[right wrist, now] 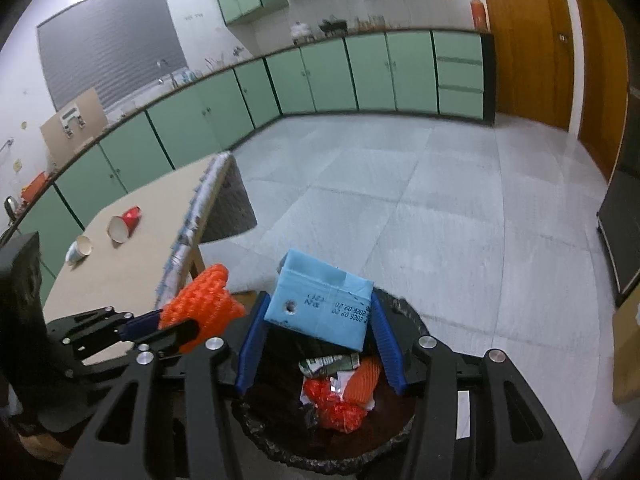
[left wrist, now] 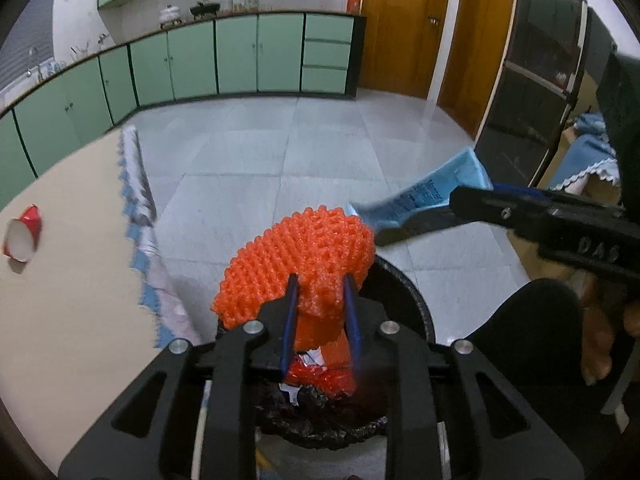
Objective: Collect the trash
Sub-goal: 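Carry the carton and mesh to the black bin and release both, then move both open tools back over the two cups on the table, then grasp the red printed paper cup with the right tool while the left tool grasps the blue-and-white roll, then carry the cup and roll to the black bin and release both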
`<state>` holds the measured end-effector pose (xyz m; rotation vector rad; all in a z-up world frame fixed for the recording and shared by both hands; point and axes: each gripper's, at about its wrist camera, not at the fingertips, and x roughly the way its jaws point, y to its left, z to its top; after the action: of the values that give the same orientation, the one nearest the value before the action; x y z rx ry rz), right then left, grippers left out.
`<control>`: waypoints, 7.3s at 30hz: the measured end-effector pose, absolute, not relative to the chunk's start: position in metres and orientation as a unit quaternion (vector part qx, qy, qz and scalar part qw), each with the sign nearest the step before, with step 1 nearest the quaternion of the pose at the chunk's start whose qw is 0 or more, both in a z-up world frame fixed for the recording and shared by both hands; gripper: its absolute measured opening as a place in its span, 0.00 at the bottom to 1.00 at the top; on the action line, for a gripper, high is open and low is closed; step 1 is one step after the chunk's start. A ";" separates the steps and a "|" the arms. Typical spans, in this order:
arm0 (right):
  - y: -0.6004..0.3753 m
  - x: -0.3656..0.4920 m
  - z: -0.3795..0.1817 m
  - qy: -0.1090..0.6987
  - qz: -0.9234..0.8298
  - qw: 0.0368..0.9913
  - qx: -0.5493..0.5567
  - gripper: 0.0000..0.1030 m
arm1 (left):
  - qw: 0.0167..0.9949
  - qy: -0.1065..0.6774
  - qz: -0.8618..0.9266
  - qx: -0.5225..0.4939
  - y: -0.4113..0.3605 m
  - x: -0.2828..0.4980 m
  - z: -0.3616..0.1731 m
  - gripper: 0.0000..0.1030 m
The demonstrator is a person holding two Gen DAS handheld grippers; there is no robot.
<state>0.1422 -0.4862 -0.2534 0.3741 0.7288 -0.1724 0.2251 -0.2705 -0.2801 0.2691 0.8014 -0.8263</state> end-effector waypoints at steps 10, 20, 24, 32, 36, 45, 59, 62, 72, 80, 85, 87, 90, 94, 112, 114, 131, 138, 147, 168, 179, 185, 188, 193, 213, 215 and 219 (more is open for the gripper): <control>-0.498 0.127 -0.236 0.334 -0.097 0.919 0.185 0.54 | 0.835 0.381 -0.376 0.127 -0.273 0.235 -0.294 0.52; -0.469 0.119 -0.195 0.301 -0.062 0.937 0.168 0.59 | 0.881 0.330 -0.325 0.096 -0.199 0.224 -0.236 0.78; -0.435 0.139 -0.187 0.302 -0.021 0.941 0.153 0.61 | 0.915 0.305 -0.254 0.069 -0.129 0.226 -0.206 0.84; -0.332 0.204 -0.175 0.293 0.080 0.947 0.105 0.85 | 0.957 0.258 -0.124 0.054 -0.014 0.240 -0.164 0.87; -0.280 0.242 -0.176 0.290 0.118 0.947 0.077 0.93 | 0.966 0.241 -0.082 0.053 0.024 0.253 -0.155 0.87; -0.205 0.325 -0.202 0.286 0.156 0.944 0.040 0.94 | 0.974 0.219 -0.028 0.045 0.080 0.281 -0.157 0.88; -0.175 0.420 -0.251 0.344 0.127 0.929 0.049 0.94 | 0.964 0.266 -0.025 0.003 0.124 0.363 -0.211 0.88; -0.172 0.436 -0.259 0.361 0.124 0.923 0.050 0.94 | 0.963 0.269 -0.024 -0.006 0.129 0.373 -0.215 0.88; -0.176 0.470 -0.279 0.408 0.144 0.898 0.083 0.66 | 0.961 0.275 -0.027 -0.008 0.132 0.382 -0.226 0.88; -0.184 0.447 -0.267 0.382 0.156 0.908 0.072 0.61 | 0.960 0.277 -0.030 -0.009 0.130 0.381 -0.229 0.88; -0.190 0.436 -0.252 0.369 0.156 0.913 0.082 0.61 | 0.960 0.279 -0.031 -0.011 0.129 0.381 -0.228 0.88; -0.193 0.431 -0.247 0.363 0.156 0.915 0.087 0.61 | 0.959 0.281 -0.032 -0.013 0.129 0.382 -0.228 0.88; -0.196 0.421 -0.237 0.352 0.157 0.918 0.091 0.61 | 0.956 0.290 -0.033 -0.021 0.129 0.388 -0.230 0.88; -0.194 0.410 -0.228 0.337 0.162 0.924 0.081 0.61 | 0.947 0.317 -0.032 -0.033 0.129 0.405 -0.239 0.88; -0.195 0.413 -0.234 0.337 0.176 0.921 0.085 0.61 | 0.909 0.412 -0.018 -0.053 0.140 0.490 -0.272 0.70; -0.196 0.413 -0.233 0.337 0.177 0.921 0.085 0.61 | 0.912 0.404 -0.018 -0.066 0.144 0.485 -0.271 0.70; -0.214 0.374 -0.208 0.313 0.178 0.929 0.089 0.60 | 0.950 0.312 -0.028 -0.023 0.102 0.366 -0.175 0.70; -0.234 0.324 -0.181 0.291 0.168 0.938 0.087 0.60 | 0.956 0.287 -0.064 -0.005 0.063 0.314 -0.141 0.70; -0.277 0.250 -0.144 0.263 0.136 0.951 0.095 0.60 | 0.959 0.259 -0.116 0.008 0.014 0.252 -0.108 0.70; -0.455 0.112 -0.176 0.301 -0.072 0.938 0.154 0.60 | 0.888 0.303 -0.332 0.094 -0.190 0.185 -0.173 0.70; -0.481 0.133 -0.240 0.354 -0.071 0.914 0.183 0.61 | 0.876 0.321 -0.340 0.120 -0.224 0.193 -0.211 0.70; -0.488 0.143 -0.251 0.365 -0.071 0.908 0.191 0.62 | 0.867 0.342 -0.341 0.124 -0.237 0.210 -0.234 0.70; -0.492 0.148 -0.255 0.375 -0.070 0.904 0.193 0.64 | 0.866 0.349 -0.337 0.120 -0.238 0.219 -0.239 0.70; -0.494 0.148 -0.257 0.378 -0.072 0.901 0.200 0.64 | 0.865 0.353 -0.336 0.121 -0.241 0.222 -0.243 0.70; -0.494 0.116 -0.204 0.315 -0.078 0.922 0.210 0.64 | 0.838 0.406 -0.339 0.137 -0.276 0.234 -0.293 0.79; -0.493 0.112 -0.201 0.312 -0.076 0.923 0.210 0.64 | 0.839 0.406 -0.338 0.133 -0.278 0.236 -0.293 0.79; -0.495 0.107 -0.197 0.309 -0.076 0.924 0.211 0.64 | 0.846 0.400 -0.330 0.124 -0.269 0.238 -0.286 0.81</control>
<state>0.1072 -0.4949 -0.1972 0.4334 0.6341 -0.1551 0.2378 -0.2694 -0.2857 0.2620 0.8436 -0.6970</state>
